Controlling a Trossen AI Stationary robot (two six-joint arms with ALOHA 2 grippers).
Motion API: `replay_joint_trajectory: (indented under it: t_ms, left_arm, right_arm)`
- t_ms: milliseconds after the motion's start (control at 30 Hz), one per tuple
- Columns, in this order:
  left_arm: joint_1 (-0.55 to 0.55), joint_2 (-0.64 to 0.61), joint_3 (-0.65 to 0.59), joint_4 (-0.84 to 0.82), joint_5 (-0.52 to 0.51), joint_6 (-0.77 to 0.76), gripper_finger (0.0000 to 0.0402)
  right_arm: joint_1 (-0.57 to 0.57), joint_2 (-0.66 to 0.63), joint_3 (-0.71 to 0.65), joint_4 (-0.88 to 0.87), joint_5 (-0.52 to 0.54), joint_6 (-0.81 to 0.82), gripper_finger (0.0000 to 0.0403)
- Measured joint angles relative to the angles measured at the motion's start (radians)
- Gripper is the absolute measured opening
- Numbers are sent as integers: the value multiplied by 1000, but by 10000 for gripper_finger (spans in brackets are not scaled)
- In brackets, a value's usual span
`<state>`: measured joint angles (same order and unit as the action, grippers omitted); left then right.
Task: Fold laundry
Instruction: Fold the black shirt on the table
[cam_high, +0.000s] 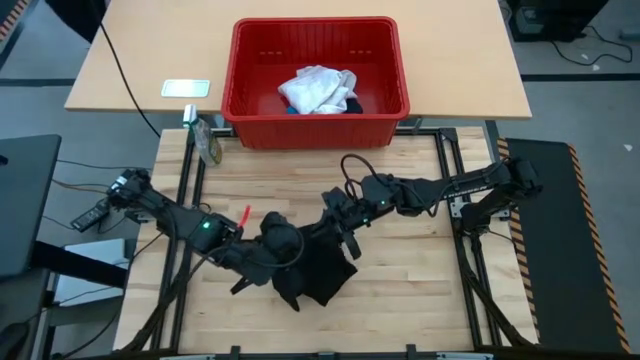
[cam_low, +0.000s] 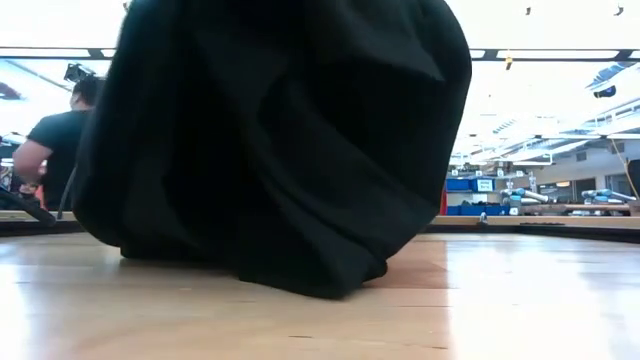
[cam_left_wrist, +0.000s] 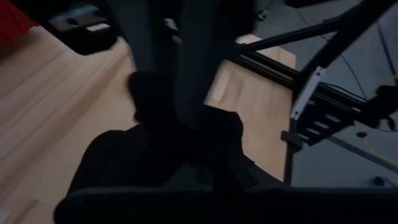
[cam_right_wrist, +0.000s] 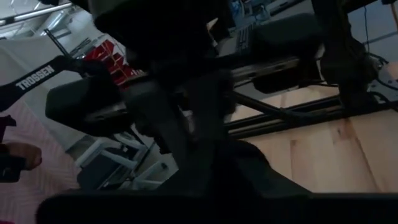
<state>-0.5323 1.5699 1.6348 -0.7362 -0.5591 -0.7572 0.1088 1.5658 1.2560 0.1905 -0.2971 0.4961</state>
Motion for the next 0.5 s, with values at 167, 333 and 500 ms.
replay_joint_trajectory:
  t_ms: [167, 333, 500]
  left_arm:
    - [-18, -15, 0, -17, -8, 13, 1]
    - [-18, -14, 0, -65, -9, 4, 1]
    - [-23, -27, 1, -69, -14, -28, 0]
  right_arm:
    - [-4, 0, 0, -1, 16, -1, 61]
    - [-12, -12, 0, -35, -19, 6, 67]
    - [-13, -91, 0, -297, 42, 5, 67]
